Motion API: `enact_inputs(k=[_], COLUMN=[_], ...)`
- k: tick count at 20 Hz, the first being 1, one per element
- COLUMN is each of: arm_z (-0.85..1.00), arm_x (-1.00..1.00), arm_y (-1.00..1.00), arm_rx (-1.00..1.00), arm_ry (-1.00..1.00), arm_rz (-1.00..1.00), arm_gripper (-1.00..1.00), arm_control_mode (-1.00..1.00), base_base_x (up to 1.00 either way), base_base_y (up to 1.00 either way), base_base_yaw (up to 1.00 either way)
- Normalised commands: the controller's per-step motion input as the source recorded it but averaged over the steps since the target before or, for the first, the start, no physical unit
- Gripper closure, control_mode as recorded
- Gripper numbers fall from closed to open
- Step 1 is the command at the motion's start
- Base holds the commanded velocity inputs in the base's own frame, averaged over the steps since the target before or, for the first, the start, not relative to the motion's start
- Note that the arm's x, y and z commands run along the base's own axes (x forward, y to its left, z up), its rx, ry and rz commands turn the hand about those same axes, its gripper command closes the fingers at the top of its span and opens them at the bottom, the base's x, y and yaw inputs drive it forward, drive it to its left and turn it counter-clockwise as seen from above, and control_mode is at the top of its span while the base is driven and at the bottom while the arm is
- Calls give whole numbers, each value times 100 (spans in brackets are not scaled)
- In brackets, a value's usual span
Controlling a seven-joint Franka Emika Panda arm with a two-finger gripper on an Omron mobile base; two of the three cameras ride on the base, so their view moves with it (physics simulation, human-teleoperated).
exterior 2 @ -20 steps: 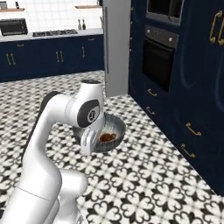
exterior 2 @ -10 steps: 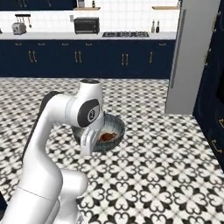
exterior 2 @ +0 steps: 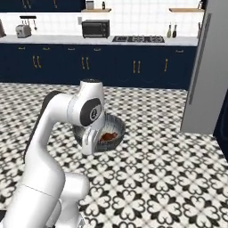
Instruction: Pick the chicken drumstick and mushroom from their plates and place them in the bowl. Then put the bowl in the fridge.
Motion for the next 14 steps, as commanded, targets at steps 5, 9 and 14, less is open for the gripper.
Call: enact_inputs(k=[5, 9, 14], arm_z=[0, 0, 0], arm_x=[0, 0, 0], arm_y=[0, 0, 0], arm_rx=[0, 0, 0], arm_ry=[0, 0, 0], arm_rz=[0, 0, 0], arm_gripper=[100, 100, 100], arm_control_mode=[100, 100, 100], base_base_x=[100, 100, 100], base_base_y=[0, 0, 1], base_base_yaw=[0, 0, -4])
